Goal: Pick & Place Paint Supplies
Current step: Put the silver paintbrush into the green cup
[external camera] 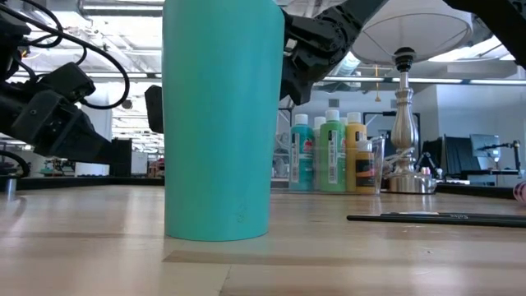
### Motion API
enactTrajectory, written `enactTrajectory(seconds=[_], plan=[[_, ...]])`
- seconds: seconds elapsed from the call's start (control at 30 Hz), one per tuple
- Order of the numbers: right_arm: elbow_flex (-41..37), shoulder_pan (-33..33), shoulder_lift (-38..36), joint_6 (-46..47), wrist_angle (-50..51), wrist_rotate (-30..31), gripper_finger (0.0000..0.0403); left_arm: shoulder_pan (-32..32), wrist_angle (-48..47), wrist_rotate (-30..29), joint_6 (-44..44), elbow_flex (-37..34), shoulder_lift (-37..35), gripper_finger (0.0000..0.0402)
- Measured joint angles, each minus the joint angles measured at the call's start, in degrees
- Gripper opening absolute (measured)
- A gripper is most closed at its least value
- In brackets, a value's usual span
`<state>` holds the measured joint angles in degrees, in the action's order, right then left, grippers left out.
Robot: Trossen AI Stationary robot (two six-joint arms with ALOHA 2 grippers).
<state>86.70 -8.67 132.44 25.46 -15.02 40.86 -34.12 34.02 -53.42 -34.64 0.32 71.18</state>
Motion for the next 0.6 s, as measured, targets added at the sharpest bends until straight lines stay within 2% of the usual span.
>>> enactTrajectory(seconds=[0.37, 0.6], plan=[[-1.15, -0.71, 0.02, 3.56, 0.95, 0.17, 0.0151, 0.01, 0.41, -0.2, 0.1, 0.0, 0.0, 0.0186], [-4.35, -0.1, 0.04, 2.31, -5.46, 0.14, 0.0157, 0.01, 0.83, -0.2, 0.12, 0.0, 0.0, 0.0186]])
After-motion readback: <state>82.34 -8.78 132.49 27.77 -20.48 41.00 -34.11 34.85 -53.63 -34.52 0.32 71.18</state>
